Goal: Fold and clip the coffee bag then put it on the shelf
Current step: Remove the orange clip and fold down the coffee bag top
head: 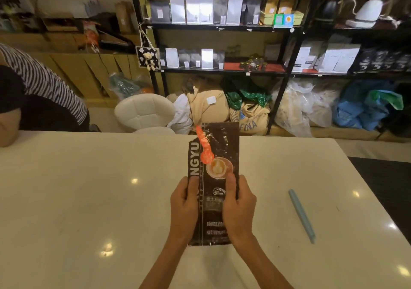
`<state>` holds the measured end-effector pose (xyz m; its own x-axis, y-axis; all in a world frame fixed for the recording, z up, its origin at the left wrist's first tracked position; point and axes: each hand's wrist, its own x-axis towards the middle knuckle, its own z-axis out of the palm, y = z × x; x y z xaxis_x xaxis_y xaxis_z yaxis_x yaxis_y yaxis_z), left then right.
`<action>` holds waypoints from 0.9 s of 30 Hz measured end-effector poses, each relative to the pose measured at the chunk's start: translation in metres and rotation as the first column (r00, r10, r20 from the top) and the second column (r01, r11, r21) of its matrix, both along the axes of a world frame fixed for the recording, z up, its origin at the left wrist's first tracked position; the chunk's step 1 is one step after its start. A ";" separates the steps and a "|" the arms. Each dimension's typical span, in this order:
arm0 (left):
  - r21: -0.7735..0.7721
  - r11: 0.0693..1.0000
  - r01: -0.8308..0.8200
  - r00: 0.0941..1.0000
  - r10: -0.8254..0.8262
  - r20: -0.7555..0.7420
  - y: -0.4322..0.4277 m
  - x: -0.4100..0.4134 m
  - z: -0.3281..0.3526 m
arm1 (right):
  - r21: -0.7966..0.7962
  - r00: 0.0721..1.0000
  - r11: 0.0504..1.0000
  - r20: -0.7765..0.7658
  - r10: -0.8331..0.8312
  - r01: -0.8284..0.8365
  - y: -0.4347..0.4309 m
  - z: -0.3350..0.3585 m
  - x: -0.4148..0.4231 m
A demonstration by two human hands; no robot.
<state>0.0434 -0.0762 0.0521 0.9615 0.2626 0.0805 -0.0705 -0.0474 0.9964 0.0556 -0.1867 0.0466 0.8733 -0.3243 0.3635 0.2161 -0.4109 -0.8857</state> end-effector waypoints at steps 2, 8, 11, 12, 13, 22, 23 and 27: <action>0.007 0.999 -0.032 0.999 0.032 0.020 0.004 0.003 -0.003 | -0.089 0.998 0.995 0.038 0.055 -0.051 -0.003 0.002 -0.001; 0.098 0.992 -0.083 0.995 0.076 0.068 0.004 0.003 -0.021 | -0.185 0.995 0.980 0.060 0.083 -0.071 -0.007 -0.014 -0.005; 0.182 0.982 -0.054 0.997 0.043 0.067 0.006 -0.004 -0.032 | -0.053 0.999 0.998 -0.027 0.030 -0.032 -0.010 -0.026 -0.003; 0.161 0.984 -0.074 0.996 0.067 0.053 0.003 -0.007 -0.035 | -0.050 0.999 0.998 -0.034 0.021 -0.023 -0.011 -0.028 -0.004; 0.134 0.987 -0.085 0.996 0.081 0.040 0.000 -0.007 -0.035 | -0.057 0.999 0.998 -0.034 0.009 -0.011 -0.010 -0.030 -0.003; 0.183 0.983 0.019 0.999 -0.025 0.031 -0.005 0.005 -0.021 | 0.010 0.962 0.992 -0.242 0.126 -0.127 -0.015 -0.019 -0.006; 0.214 0.975 0.055 0.998 -0.061 0.022 -0.006 0.005 -0.020 | 0.020 0.969 0.995 -0.227 0.096 -0.094 -0.019 -0.020 -0.007; 0.187 0.966 0.179 0.979 -0.193 0.064 0.003 0.014 0.002 | 0.074 0.992 0.997 -0.118 0.035 -0.027 -0.030 -0.012 -0.010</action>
